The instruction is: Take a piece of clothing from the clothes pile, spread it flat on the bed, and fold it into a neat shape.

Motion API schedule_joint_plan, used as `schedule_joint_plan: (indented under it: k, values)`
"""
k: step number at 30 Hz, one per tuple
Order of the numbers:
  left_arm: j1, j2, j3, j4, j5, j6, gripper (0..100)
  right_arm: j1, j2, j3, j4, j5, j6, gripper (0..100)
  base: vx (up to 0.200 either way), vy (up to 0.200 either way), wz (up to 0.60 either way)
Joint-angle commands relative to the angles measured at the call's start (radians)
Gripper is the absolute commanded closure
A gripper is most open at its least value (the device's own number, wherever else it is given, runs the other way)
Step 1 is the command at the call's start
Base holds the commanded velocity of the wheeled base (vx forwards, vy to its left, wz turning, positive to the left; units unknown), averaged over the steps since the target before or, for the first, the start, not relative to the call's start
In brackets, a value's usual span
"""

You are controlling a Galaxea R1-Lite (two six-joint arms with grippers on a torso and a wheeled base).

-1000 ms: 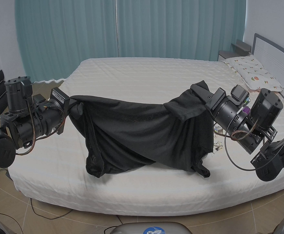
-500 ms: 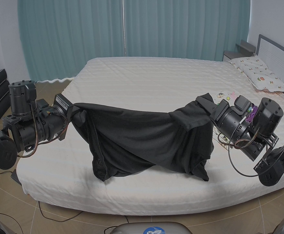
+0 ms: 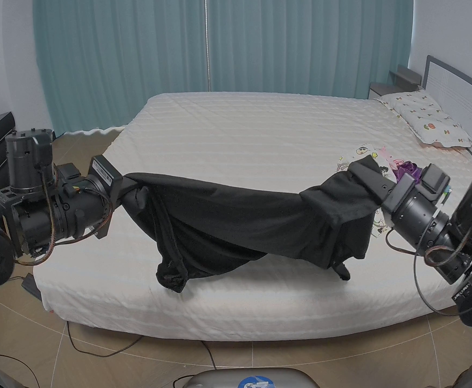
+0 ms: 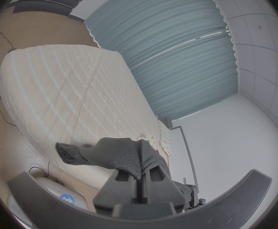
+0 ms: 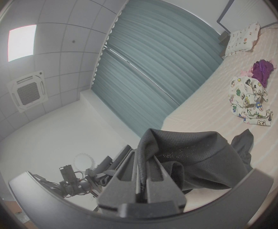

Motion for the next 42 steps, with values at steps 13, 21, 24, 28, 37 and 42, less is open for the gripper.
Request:
schedule_joint_plan:
  k: [13,21,24,28,37,42]
  values:
    - [0.054,0.008,-0.184,0.108,0.001,-0.008,100,-0.221,-0.038,-0.701,0.470,0.000,-0.014,100,0.000,0.000,0.00]
    - [0.060,0.150,-0.218,0.082,0.004,-0.011,100,-0.284,0.200,-0.881,0.579,-0.008,-0.068,100,0.000,0.000,0.00]
    - [0.062,0.190,-0.232,0.059,0.015,-0.020,100,-0.293,0.258,-0.885,0.546,-0.007,-0.068,100,0.000,0.000,0.00]
    - [0.069,0.213,-0.246,0.049,0.014,-0.040,100,-0.292,0.312,-0.885,0.508,-0.010,-0.068,100,0.000,0.000,0.00]
    - [0.102,0.339,-0.331,0.060,0.001,-0.037,100,-0.284,0.413,-0.913,0.474,-0.011,-0.068,100,0.089,0.000,0.00]
    - [0.106,0.416,-0.391,0.060,0.003,-0.034,100,-0.289,0.470,-0.935,0.474,-0.013,-0.070,100,0.200,0.000,0.00]
